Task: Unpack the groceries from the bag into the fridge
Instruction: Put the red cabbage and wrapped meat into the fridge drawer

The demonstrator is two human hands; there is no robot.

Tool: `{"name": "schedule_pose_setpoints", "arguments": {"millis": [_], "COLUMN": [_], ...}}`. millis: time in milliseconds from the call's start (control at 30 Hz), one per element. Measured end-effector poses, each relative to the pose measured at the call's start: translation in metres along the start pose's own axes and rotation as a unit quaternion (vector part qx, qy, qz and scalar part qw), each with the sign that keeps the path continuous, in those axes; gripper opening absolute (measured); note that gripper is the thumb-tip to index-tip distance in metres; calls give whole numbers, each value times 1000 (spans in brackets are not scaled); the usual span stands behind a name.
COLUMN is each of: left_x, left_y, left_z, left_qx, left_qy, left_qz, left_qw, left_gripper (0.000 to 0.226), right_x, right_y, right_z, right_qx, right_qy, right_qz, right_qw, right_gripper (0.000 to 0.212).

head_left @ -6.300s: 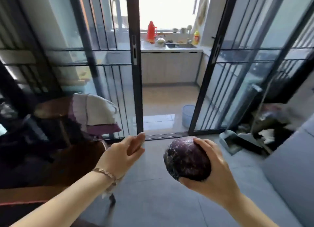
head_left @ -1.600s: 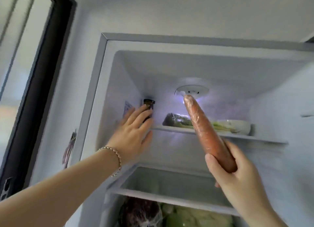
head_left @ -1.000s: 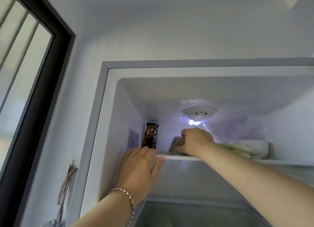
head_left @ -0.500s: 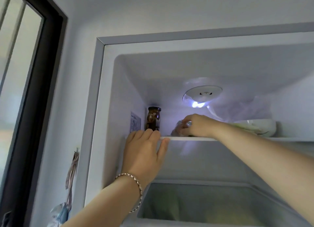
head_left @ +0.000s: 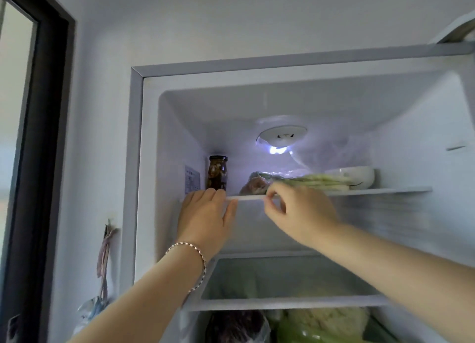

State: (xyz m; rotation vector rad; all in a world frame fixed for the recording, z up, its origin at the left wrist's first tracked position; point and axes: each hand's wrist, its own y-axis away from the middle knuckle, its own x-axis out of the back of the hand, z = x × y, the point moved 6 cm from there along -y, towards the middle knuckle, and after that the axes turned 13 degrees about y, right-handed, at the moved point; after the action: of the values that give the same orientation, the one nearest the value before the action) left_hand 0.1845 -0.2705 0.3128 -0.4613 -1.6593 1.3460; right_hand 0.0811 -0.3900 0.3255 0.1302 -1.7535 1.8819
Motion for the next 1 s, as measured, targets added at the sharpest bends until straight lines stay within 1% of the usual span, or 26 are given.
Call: {"name": "schedule_pose_setpoints", "arguments": {"millis": [33,67,133,167,200,233,267,333,367,433,500,567,700,733,800,900,1000], "left_x": [-1,-3,0,6,12,19,24,31,35,49,68,91,160,180,224,298,377], "left_y": [2,4,14,22,31,43,58,95,115,158,205,251,343,363,401,457,512], "left_z": [3,5,11,19,25,32,40,49,51,49,50,53,62,68,79,109,160], "left_qx": [29,53,79,89,107,125,139,178,205,276,337,397,534,557,591,646,696], "left_qy": [-11,-34,-55,-51,-48,-54,-73,-128,-149,-155,-150,-140,-135,-130,-132,-155,-173], "left_qz": [-43,-80,-131,-150,-172,-202,-241,-323,-355,-388,-430,-460,-462,-460,-446,-422,-375], "left_qw": [999,995,987,983,978,970,958,921,900,866,824,782,695,679,659,617,588], "left_gripper": [64,64,57,59,60,58,51,37,35,35,34,35,32,31,36,40,39], "right_x": [-5,-14,-33,-39,-42,-43,-44,-46,-47,-48,-43,-27,20,34,68,133,209], "right_y": [17,33,62,75,85,96,105,125,137,161,183,202,248,262,290,335,384], "right_z": [-2,-2,1,1,2,1,0,-4,-8,-21,-39,-65,-134,-155,-196,-252,-302], "right_qx": [14,26,56,78,103,128,147,177,196,235,254,288,391,414,462,543,620], "right_qy": [-14,-26,-42,-43,-40,-36,-37,-46,-46,-34,-46,-70,-100,-117,-153,-181,-193], "right_qz": [-64,-148,-313,-371,-409,-431,-444,-475,-499,-548,-569,-568,-565,-563,-552,-511,-465], "right_qw": [998,988,947,924,906,893,883,861,843,802,781,768,719,705,677,641,602], "right_gripper": [23,24,30,32,33,33,33,34,33,30,31,32,28,28,30,30,25]}}
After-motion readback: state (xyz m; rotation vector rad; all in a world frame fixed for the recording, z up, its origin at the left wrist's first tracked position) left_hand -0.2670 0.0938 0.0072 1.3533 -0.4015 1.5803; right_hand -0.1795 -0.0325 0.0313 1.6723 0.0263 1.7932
